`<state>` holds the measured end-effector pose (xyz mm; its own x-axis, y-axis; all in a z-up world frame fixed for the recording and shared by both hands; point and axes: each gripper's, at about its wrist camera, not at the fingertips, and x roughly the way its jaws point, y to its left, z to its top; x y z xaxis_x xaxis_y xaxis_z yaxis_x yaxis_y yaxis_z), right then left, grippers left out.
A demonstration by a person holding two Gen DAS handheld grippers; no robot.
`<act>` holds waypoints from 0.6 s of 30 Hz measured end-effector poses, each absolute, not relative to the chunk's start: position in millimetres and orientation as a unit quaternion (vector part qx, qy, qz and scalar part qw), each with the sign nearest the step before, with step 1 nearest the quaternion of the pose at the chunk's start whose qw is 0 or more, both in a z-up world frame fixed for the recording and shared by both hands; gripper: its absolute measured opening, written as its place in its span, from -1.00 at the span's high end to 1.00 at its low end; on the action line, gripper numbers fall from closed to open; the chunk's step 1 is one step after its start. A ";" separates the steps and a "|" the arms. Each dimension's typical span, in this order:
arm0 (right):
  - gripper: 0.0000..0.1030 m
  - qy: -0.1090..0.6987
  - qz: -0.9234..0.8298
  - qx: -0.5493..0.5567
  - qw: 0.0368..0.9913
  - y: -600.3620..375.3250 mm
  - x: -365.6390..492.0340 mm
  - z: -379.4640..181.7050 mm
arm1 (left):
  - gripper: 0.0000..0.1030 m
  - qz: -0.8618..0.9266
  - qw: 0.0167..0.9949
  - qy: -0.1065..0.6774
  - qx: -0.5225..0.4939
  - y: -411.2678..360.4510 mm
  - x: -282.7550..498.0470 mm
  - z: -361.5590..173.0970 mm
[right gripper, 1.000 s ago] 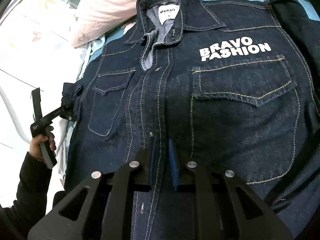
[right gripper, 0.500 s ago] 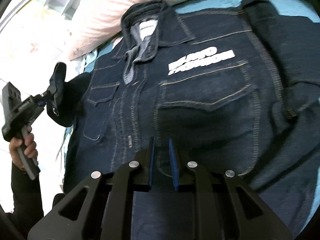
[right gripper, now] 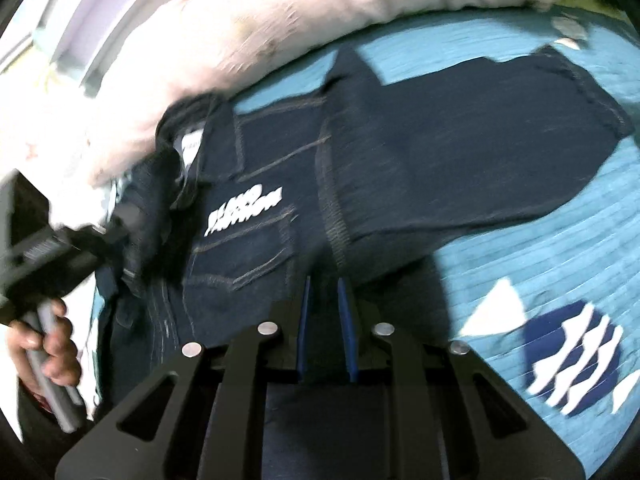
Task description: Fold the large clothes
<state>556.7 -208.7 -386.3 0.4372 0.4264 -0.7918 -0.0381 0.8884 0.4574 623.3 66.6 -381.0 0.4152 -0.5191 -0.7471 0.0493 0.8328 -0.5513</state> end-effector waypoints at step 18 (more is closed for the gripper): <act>0.24 0.407 -0.079 0.286 0.864 -391.4 569.8 -379.0 | -0.54 -0.210 0.808 0.517 -0.189 -2.5 613.0 -386.8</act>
